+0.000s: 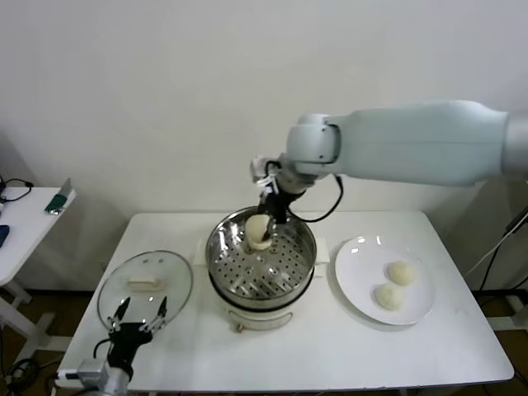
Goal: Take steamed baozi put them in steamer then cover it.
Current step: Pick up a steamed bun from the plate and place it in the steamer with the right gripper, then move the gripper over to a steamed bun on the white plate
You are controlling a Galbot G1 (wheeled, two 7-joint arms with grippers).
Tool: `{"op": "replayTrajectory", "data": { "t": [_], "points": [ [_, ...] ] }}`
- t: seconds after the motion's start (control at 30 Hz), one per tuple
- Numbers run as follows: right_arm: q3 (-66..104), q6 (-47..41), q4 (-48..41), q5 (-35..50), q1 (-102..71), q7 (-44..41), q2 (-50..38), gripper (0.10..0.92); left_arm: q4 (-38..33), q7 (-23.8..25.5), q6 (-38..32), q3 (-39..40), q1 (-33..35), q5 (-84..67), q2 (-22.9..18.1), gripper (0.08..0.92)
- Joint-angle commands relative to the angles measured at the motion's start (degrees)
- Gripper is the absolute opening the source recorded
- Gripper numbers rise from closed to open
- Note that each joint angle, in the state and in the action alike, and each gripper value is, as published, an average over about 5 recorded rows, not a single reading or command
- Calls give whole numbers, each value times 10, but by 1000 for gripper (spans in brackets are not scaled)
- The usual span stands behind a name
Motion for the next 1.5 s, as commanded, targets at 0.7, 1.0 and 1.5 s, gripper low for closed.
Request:
{"op": "replayTrajectory", "data": {
  "t": [0.7, 1.0, 1.5],
  "points": [
    [11, -37, -117, -50, -153, 66, 107, 636, -8, -1, -4, -1, 4, -3, 2, 823],
    [12, -23, -111, -59, -140, 53, 103, 719, -9, -2, -5, -1, 6, -3, 1, 823],
    [-83, 63, 66, -98, 76, -100, -200, 823, -5, -7, -4, 1, 0, -2, 3, 823]
  ]
}}
